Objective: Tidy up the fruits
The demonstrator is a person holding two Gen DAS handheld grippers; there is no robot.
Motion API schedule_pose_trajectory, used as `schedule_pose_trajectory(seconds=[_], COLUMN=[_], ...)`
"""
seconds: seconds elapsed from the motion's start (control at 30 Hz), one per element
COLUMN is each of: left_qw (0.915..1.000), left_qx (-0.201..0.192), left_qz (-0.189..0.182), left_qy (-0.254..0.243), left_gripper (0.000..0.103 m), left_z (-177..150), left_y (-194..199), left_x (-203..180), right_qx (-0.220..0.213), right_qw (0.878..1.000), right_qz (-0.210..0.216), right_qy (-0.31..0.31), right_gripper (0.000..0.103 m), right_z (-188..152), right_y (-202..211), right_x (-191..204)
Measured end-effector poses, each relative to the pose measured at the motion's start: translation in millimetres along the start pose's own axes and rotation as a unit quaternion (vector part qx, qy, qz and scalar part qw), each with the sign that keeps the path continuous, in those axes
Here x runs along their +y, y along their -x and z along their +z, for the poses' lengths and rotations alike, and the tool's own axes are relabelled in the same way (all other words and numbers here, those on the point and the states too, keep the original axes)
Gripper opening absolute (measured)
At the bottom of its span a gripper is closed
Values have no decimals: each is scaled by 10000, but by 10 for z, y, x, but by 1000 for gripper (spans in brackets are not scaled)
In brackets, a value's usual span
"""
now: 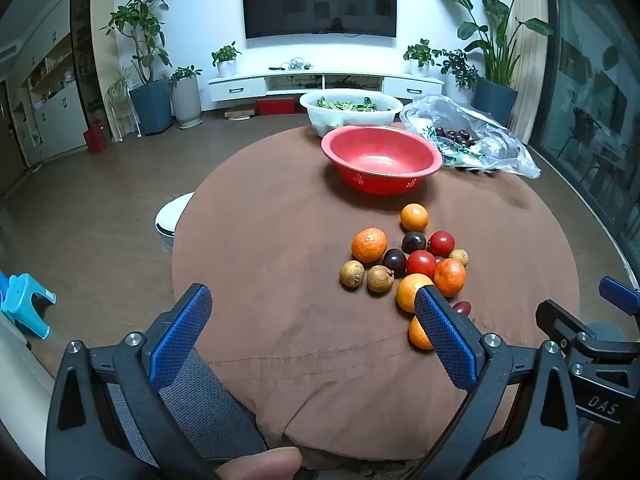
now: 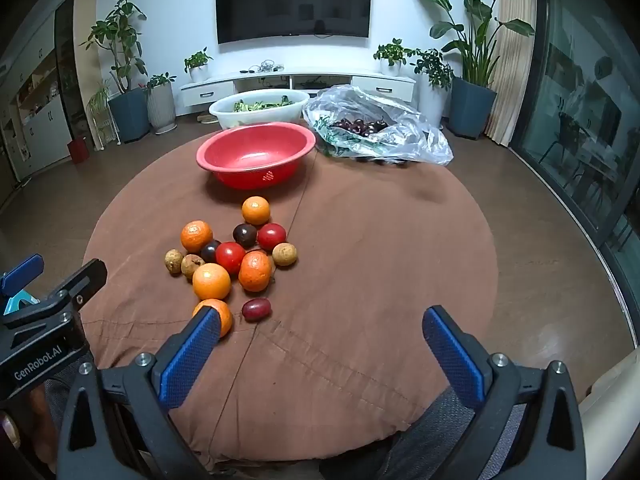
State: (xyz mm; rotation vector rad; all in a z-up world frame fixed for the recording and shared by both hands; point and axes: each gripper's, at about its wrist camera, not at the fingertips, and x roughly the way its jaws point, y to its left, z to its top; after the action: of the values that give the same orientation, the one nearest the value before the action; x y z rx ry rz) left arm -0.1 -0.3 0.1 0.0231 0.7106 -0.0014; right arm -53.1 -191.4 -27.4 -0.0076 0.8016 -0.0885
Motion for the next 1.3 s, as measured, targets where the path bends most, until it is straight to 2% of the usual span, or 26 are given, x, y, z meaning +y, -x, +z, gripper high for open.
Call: schedule_pose_trajectory(seconds=[1.3], left_qw=[9999], left_qx=[113], left_qz=[36], left_qy=[-23], left_gripper=[103], left_z=[-20], left_y=[-58], left_x=[9], right_qx=[148], right_qw=[9999], right_qz=[71], right_qy=[-20], right_gripper=[103], right_z=[-45], right_y=[-89], right_x=[22])
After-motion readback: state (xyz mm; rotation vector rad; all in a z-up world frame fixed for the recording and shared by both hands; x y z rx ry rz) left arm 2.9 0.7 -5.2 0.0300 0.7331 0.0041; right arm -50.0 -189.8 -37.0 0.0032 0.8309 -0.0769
